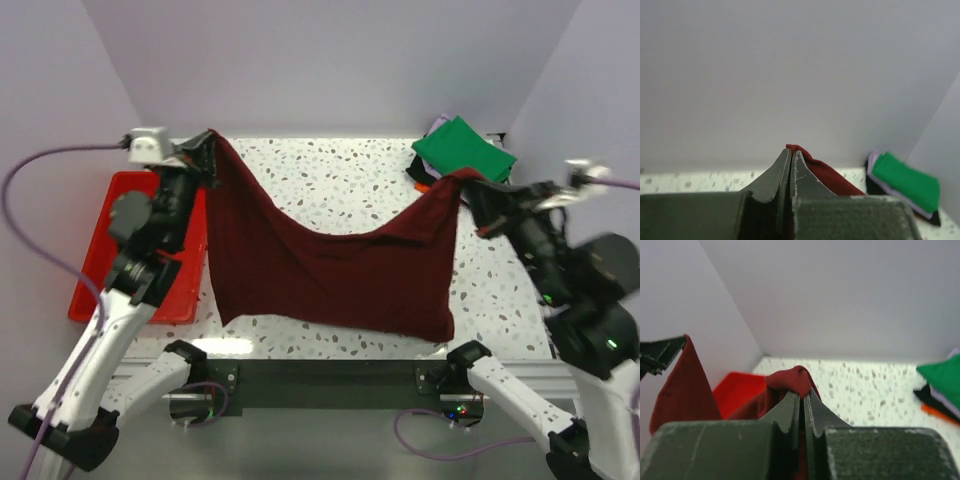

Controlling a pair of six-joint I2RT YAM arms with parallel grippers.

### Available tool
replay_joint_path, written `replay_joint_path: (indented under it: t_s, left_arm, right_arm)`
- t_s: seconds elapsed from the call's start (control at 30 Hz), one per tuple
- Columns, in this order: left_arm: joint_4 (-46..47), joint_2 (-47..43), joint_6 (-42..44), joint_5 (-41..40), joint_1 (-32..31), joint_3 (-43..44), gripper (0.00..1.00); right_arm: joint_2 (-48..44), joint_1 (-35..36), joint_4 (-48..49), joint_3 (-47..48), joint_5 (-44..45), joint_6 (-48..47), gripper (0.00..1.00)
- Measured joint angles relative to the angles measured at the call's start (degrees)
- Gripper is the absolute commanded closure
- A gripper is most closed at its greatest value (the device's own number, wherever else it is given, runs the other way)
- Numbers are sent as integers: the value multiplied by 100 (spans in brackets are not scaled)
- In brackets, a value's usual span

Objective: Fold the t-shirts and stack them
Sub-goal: Flatten the tshirt out

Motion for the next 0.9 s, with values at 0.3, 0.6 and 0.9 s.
replay_joint_path:
  t_s: [0.3, 0.6, 0.9]
  left_arm:
    - [-179, 1370, -4, -1436, 282, -1755, 100]
    - [74, 1156, -164, -1502, 376, -2667, 100]
    - [315, 990, -212, -1373, 376, -2747, 100]
  right_arm:
    - [881, 0, 404, -3560, 302, 802, 66]
    - [1655, -15, 955, -4402, 520, 1073, 40]
    - [3436, -17, 2002, -4218, 407, 894, 41]
